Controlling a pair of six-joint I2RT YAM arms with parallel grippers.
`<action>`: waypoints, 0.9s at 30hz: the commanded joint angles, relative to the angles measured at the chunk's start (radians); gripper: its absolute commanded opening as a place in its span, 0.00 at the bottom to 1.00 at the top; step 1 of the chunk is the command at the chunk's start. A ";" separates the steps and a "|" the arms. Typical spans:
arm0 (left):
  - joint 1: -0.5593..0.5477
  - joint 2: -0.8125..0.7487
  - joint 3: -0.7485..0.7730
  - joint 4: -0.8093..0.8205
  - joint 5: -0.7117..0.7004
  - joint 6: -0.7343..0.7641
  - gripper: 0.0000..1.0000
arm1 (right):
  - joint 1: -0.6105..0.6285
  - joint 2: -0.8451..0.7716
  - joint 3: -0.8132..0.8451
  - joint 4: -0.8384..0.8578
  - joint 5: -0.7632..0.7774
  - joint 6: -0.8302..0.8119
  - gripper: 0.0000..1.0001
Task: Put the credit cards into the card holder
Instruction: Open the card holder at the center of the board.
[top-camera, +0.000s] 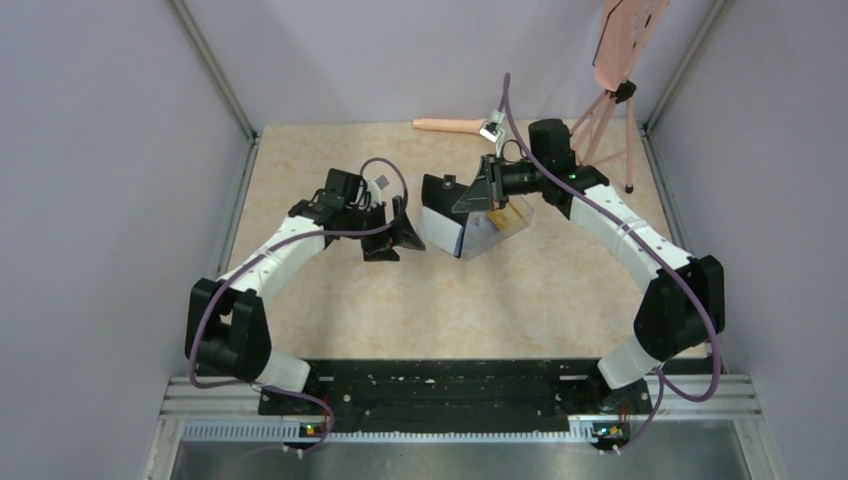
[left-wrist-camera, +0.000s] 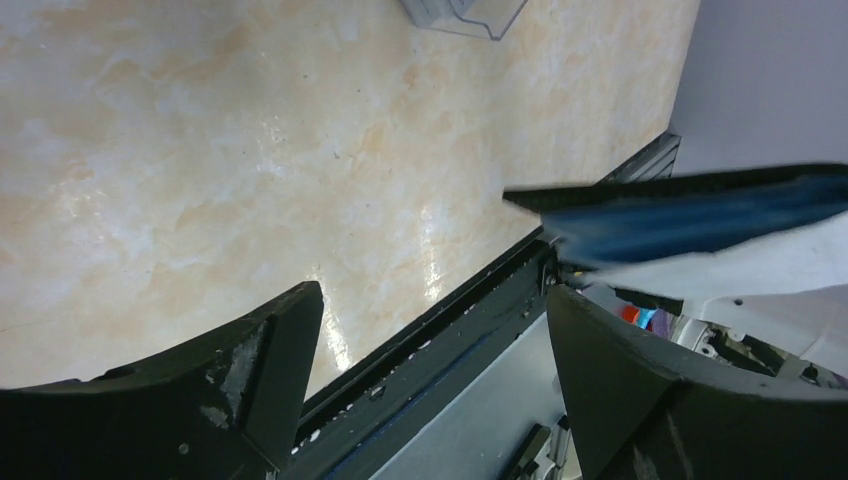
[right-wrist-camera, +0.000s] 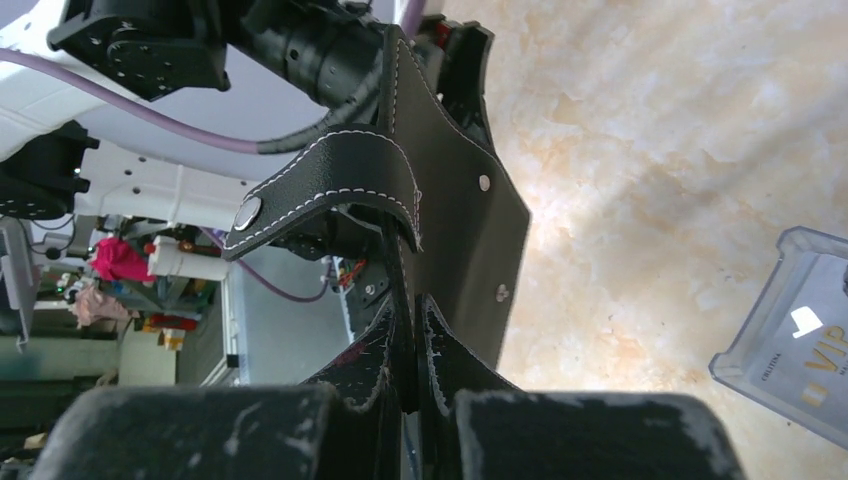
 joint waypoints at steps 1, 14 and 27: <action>-0.033 0.014 0.033 0.027 -0.036 -0.016 0.87 | -0.002 -0.039 0.009 0.056 -0.065 0.013 0.00; -0.035 0.017 0.053 0.016 -0.155 -0.044 0.86 | -0.002 -0.033 -0.005 0.054 -0.091 0.012 0.00; -0.034 -0.032 0.068 0.102 -0.083 -0.058 0.69 | -0.002 -0.028 -0.024 0.028 -0.090 -0.006 0.00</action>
